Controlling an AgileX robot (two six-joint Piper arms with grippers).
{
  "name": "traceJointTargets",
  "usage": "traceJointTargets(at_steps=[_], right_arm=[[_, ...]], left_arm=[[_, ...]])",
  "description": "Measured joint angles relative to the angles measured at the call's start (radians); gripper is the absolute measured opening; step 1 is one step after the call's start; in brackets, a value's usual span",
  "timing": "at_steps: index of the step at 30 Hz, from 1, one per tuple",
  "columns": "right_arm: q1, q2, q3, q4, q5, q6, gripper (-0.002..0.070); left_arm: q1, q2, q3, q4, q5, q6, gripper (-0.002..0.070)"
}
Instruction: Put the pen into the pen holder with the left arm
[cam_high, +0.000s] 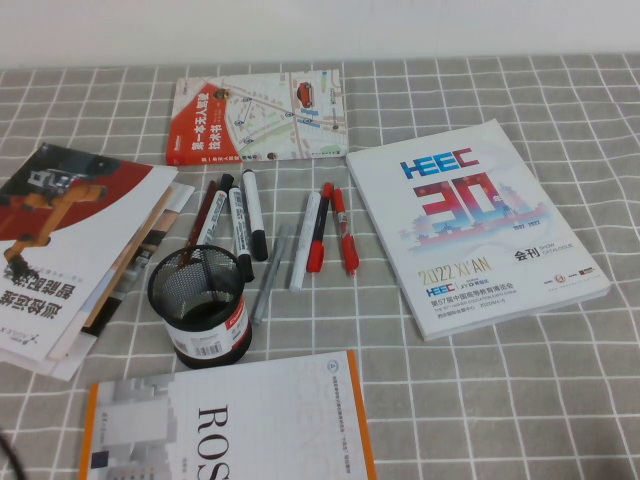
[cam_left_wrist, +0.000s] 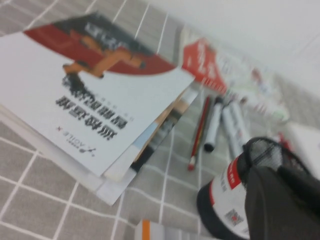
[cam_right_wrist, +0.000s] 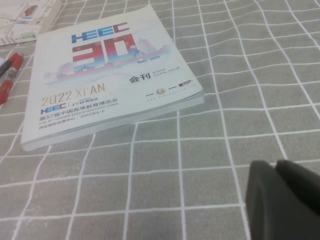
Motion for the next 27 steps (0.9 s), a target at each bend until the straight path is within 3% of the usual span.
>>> traceJointTargets(at_steps=[6,13,21,27], right_arm=[[0.000,0.000,0.000,0.000,0.000,0.000,-0.0015],[0.000,0.000,0.000,0.000,0.000,0.000,-0.0015],[0.000,0.000,0.000,0.000,0.000,0.000,-0.0015],[0.000,0.000,0.000,0.000,0.000,0.000,-0.0015]], left_arm=[[0.000,0.319,-0.264,-0.016,0.171,0.186,-0.0002],[0.000,0.702,-0.572,-0.143,0.328,0.454,-0.0002],[0.000,1.114,-0.945,-0.156,0.443,0.543,-0.0002],[-0.035,1.421,-1.292,-0.148,0.628,0.584,-0.0002]])
